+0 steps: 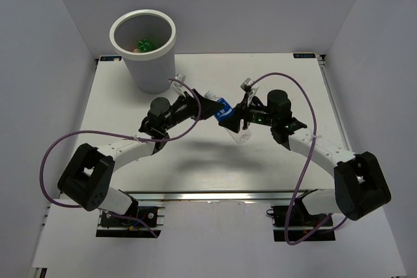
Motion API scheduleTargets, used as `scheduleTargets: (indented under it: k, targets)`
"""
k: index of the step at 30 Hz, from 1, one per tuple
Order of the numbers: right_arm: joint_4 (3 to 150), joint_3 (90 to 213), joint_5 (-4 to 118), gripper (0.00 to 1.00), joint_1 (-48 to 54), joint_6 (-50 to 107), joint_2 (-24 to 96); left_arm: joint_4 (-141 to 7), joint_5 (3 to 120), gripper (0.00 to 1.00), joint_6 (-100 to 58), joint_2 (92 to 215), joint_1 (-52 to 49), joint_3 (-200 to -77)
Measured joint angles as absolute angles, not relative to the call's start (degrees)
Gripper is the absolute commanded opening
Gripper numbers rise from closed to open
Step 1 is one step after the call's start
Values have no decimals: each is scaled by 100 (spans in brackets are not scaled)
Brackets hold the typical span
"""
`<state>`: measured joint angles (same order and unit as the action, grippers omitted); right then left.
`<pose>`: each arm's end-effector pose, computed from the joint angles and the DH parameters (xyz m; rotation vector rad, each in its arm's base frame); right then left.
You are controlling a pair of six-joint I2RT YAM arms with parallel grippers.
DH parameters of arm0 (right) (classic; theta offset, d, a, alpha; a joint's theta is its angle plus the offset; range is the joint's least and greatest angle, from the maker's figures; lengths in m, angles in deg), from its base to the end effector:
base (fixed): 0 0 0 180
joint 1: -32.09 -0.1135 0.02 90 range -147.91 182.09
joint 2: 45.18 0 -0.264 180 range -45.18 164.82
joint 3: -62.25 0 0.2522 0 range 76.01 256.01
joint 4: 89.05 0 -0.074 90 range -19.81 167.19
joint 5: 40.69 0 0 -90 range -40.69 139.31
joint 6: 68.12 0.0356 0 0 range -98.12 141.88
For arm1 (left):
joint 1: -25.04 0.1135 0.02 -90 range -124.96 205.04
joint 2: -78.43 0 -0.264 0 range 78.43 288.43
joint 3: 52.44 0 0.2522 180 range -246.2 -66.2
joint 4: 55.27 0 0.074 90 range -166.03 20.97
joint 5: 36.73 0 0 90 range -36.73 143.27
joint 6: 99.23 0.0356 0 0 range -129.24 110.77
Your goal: Put the plastic bottles in the bin
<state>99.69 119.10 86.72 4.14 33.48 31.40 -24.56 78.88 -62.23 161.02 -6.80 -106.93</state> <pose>0.2518 0.1581 0.2657 -0.7451 1.6916 1.0639 0.2590 -0.1789 0.2613 0.0849 1.7357 -1.4773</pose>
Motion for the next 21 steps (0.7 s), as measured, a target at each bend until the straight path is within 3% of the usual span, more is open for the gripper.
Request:
scheduleTargets:
  k: [6, 9, 10, 14, 15, 21]
  targets:
    - [10168, 11960, 8705, 57, 226, 3350, 3164, -2710, 7615, 93, -6030, 16148, -888, -10811]
    - [10152, 11978, 8714, 61, 139, 3254, 3148, -2721, 7575, 70, -5969, 16161, -905, -10811]
    - [10155, 11978, 8707, 64, 121, 3215, 3133, -2710, 7571, 58, -5998, 16180, -892, -10811]
    - [10082, 11978, 8578, 84, 115, 3151, 3094, -2620, 7590, 37, -6024, 16257, -894, -10807]
    - [10052, 11978, 8517, 89, 102, 3129, 3072, -2627, 7599, 35, -6022, 16266, -894, -10807]
    - [9569, 11956, 7807, 89, 91, 3000, 2584, -3254, 7475, 33, -5805, 16266, -796, -11170]
